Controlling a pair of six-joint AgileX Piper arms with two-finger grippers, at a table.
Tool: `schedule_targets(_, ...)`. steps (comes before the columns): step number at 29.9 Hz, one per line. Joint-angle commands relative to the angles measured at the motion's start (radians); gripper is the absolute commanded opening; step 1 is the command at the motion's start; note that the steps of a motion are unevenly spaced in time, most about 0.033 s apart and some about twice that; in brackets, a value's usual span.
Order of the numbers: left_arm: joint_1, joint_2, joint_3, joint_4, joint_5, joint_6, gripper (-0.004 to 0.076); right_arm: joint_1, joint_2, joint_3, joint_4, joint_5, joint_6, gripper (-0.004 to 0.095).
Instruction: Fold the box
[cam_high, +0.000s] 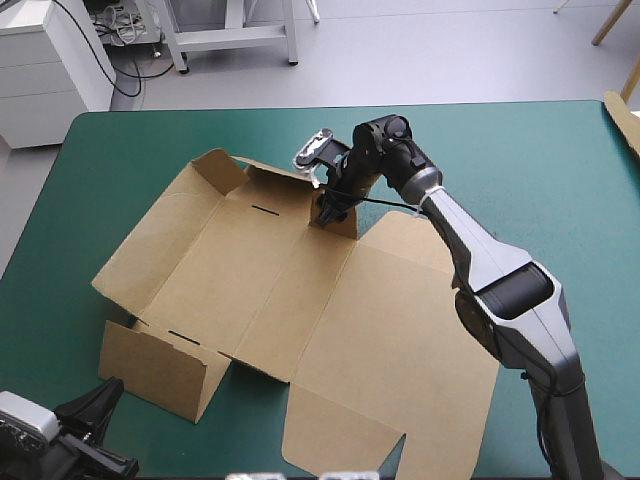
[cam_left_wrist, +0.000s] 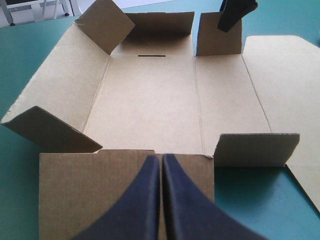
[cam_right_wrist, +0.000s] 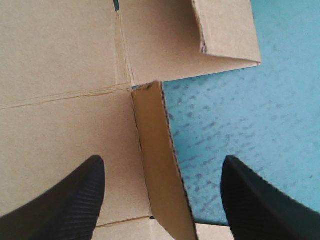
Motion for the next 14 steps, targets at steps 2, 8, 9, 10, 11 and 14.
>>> schedule_targets(2,0.0,-0.004,-0.022,0.0,-0.071,0.0,-0.0008,0.001,-0.042,-0.045,0.003,-0.03,-0.025,0.0605)
schedule_targets(8,0.0,-0.004,-0.022,0.0,-0.071,0.0,-0.0008,0.005,-0.014,-0.091,0.006,-0.045,-0.028,0.0605)
schedule_targets(9,0.0,-0.004,-0.022,0.0,-0.071,0.0,-0.0008,0.005,-0.01,-0.093,0.006,-0.045,-0.028,0.0604)
schedule_targets(10,0.0,-0.004,-0.022,0.0,-0.071,0.0,-0.0008,0.005,-0.008,-0.095,0.006,-0.045,-0.028,0.0601)
schedule_targets(11,0.0,-0.004,-0.022,0.0,-0.071,0.0,-0.0008,0.005,-0.003,-0.095,0.006,-0.046,-0.028,0.0601)
schedule_targets(14,0.0,-0.004,-0.022,0.0,-0.071,0.0,-0.0008,0.005,0.014,-0.095,0.008,-0.041,-0.029,0.0601)
